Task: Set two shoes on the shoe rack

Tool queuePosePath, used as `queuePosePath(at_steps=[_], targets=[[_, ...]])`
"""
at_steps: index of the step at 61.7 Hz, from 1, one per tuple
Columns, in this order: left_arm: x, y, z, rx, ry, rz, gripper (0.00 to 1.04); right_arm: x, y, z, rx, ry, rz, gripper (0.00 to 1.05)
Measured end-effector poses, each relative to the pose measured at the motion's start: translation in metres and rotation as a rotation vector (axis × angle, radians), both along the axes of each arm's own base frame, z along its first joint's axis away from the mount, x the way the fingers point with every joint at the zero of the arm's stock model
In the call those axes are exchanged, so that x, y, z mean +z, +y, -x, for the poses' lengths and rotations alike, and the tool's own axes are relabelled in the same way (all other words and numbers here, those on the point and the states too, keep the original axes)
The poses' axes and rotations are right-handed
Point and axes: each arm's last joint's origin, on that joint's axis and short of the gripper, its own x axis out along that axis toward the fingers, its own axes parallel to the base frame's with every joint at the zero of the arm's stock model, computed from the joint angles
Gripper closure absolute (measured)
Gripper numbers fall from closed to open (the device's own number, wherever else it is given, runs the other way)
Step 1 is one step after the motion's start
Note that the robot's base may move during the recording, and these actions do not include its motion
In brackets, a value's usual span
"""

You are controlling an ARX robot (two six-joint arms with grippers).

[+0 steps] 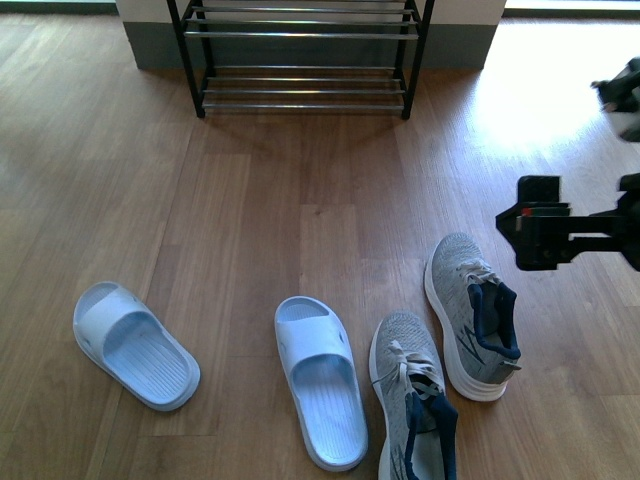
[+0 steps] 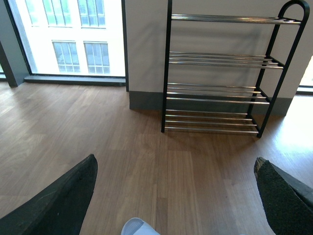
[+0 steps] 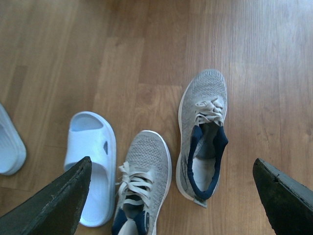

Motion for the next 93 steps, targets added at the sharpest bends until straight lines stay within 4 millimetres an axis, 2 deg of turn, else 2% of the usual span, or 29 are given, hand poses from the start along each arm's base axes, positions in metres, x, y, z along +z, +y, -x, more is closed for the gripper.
queuePosePath(at_steps=[6,11,16,24,34,51,61,79,93], targets=[[0.000,0.000,0.000,0.000,0.000,0.000,0.09,-0.030,-0.006,-0.025,-0.014,0.082,0.026,0.09],[0.000,0.000,0.000,0.000,0.000,0.000,0.09,-0.051,-0.011,-0.039,-0.024,0.136,0.041,0.09],[0.000,0.000,0.000,0.000,0.000,0.000,0.09,-0.083,-0.020,-0.054,-0.040,0.210,0.068,0.09],[0.000,0.000,0.000,0.000,0.000,0.000,0.09,-0.109,-0.031,-0.065,-0.050,0.263,0.097,0.09],[0.000,0.000,0.000,0.000,0.000,0.000,0.09,-0.128,-0.044,-0.072,-0.046,0.309,0.118,0.09],[0.000,0.000,0.000,0.000,0.000,0.000,0.09,-0.168,-0.058,-0.070,-0.019,0.396,0.152,0.09],[0.000,0.000,0.000,0.000,0.000,0.000,0.09,-0.185,-0.069,-0.074,-0.023,0.421,0.150,0.09],[0.000,0.000,0.000,0.000,0.000,0.000,0.09,-0.202,-0.067,-0.077,0.004,0.407,0.059,0.09],[0.000,0.000,0.000,0.000,0.000,0.000,0.09,-0.206,-0.063,-0.076,-0.012,0.396,0.032,0.46]])
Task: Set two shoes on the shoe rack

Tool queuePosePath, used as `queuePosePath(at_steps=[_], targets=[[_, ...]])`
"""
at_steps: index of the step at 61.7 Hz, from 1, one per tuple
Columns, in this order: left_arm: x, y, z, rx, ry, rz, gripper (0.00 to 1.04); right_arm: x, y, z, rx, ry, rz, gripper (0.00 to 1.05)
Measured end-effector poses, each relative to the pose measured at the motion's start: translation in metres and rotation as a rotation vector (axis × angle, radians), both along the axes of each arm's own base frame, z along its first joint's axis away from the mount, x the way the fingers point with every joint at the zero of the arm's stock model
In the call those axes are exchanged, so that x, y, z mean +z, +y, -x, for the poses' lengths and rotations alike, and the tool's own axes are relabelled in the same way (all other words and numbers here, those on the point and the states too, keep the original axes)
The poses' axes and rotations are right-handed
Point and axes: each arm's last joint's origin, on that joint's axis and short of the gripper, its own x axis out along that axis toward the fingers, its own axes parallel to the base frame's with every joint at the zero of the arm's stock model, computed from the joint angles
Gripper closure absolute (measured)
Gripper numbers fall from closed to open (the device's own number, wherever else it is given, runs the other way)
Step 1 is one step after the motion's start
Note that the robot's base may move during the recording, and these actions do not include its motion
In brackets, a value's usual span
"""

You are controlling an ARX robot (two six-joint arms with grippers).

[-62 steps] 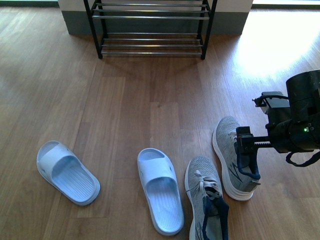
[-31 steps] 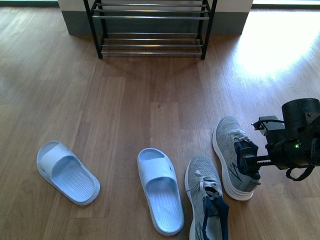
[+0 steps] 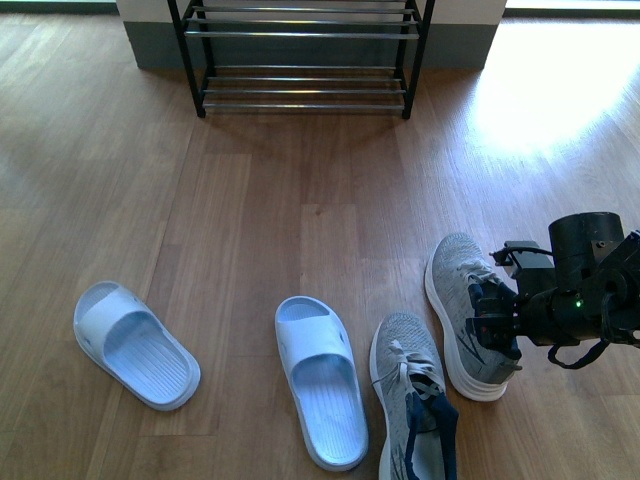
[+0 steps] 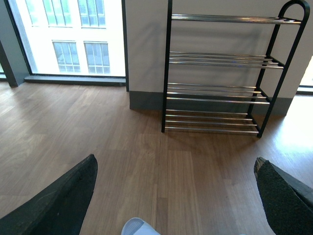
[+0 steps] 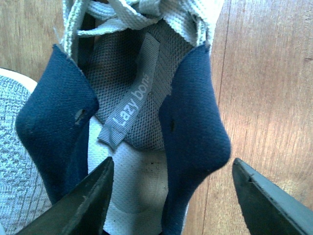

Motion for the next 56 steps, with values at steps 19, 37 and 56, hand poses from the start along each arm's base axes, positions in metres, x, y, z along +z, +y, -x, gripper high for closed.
queuePosePath(at_steps=[19,37,56], targets=[[0.000,0.000,0.000,0.000,0.000,0.000,0.09,-0.001,0.001,0.003,-0.032,-0.029,-0.030,0.95],[0.000,0.000,0.000,0.000,0.000,0.000,0.09,0.022,0.004,0.011,-0.093,-0.087,-0.124,1.04],[0.000,0.000,0.000,0.000,0.000,0.000,0.09,0.109,0.007,0.035,-0.129,-0.240,-0.230,1.04]])
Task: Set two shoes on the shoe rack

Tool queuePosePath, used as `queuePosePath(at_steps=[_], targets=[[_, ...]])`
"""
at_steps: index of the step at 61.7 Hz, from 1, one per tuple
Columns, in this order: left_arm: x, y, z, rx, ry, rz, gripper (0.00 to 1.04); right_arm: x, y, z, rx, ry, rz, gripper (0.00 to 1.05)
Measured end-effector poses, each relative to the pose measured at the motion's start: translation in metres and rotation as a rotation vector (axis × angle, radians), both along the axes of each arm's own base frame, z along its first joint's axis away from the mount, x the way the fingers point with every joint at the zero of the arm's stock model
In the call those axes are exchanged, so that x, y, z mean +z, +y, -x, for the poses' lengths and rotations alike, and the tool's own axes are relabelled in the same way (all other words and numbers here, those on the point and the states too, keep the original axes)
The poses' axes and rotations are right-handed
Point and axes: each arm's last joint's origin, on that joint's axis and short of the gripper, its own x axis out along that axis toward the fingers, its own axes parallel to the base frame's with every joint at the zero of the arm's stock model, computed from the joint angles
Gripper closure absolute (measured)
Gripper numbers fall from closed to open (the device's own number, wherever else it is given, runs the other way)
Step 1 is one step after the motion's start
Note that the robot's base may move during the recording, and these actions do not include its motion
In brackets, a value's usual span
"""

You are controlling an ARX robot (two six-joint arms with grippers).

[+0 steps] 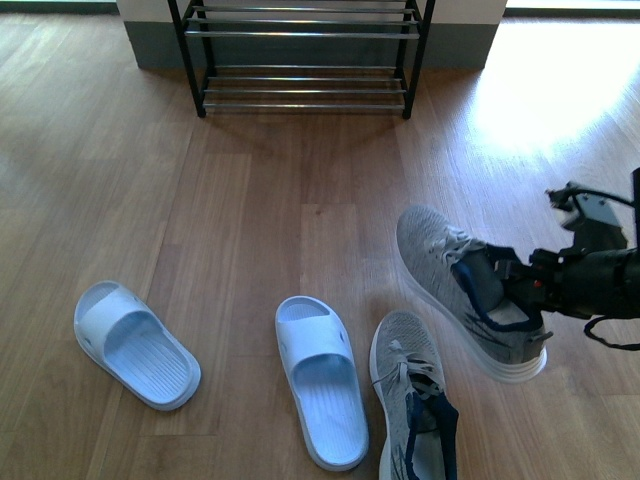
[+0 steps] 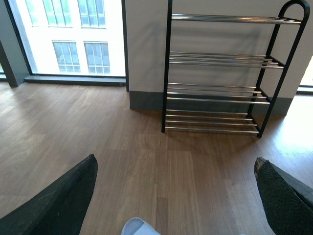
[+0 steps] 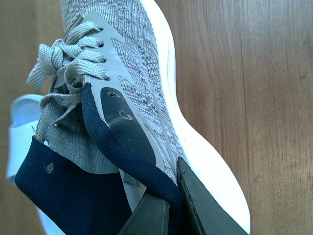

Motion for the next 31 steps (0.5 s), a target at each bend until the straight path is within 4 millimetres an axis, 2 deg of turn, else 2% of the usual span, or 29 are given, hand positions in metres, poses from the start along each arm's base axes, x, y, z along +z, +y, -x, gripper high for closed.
queuePosePath(at_steps=[9,18,31], targets=[[0.000,0.000,0.000,0.000,0.000,0.000,0.09,0.050,0.000,0.022,-0.001,-0.078,-0.018,1.04],[0.000,0.000,0.000,0.000,0.000,0.000,0.09,0.101,0.001,0.054,-0.015,-0.163,-0.036,1.04],[0.000,0.000,0.000,0.000,0.000,0.000,0.09,0.153,0.013,0.100,0.006,-0.283,-0.061,1.04]])
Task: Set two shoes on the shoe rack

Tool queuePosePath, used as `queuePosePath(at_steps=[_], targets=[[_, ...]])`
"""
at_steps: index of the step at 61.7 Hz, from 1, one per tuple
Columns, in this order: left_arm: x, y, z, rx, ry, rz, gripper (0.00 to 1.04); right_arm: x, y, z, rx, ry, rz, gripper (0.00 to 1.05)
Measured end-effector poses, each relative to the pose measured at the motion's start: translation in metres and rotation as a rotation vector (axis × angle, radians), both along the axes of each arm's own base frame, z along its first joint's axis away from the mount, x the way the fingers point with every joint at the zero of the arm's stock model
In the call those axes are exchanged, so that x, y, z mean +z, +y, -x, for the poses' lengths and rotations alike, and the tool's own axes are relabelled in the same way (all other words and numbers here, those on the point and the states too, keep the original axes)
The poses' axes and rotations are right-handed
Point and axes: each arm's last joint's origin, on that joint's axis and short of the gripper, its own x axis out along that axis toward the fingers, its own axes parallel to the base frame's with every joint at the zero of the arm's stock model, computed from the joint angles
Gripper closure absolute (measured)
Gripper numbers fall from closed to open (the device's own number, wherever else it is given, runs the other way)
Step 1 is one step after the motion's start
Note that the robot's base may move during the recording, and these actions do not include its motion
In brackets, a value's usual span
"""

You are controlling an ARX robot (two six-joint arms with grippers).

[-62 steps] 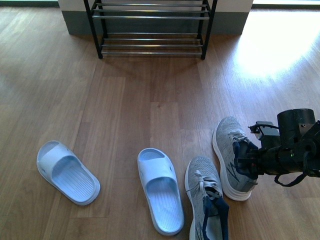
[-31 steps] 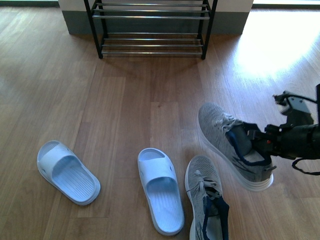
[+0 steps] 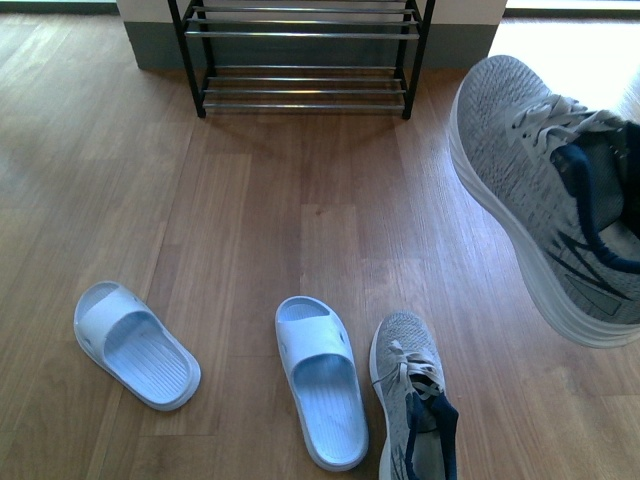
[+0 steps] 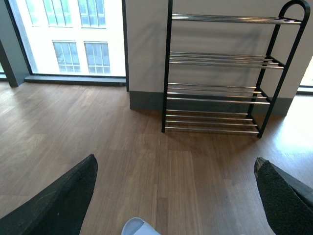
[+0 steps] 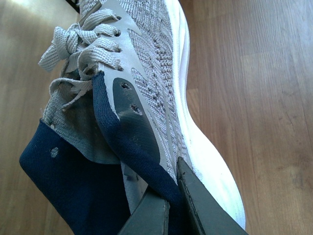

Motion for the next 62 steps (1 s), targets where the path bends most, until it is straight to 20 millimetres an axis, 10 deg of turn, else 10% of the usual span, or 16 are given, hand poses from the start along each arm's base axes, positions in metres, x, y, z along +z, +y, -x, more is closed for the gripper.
queuePosePath(at_steps=[10,62], targets=[[0.000,0.000,0.000,0.000,0.000,0.000,0.09,0.018,0.011,0.026,0.038,-0.094,-0.007,1.04],[0.000,0.000,0.000,0.000,0.000,0.000,0.09,0.018,0.011,0.027,0.032,-0.097,-0.012,1.04]])
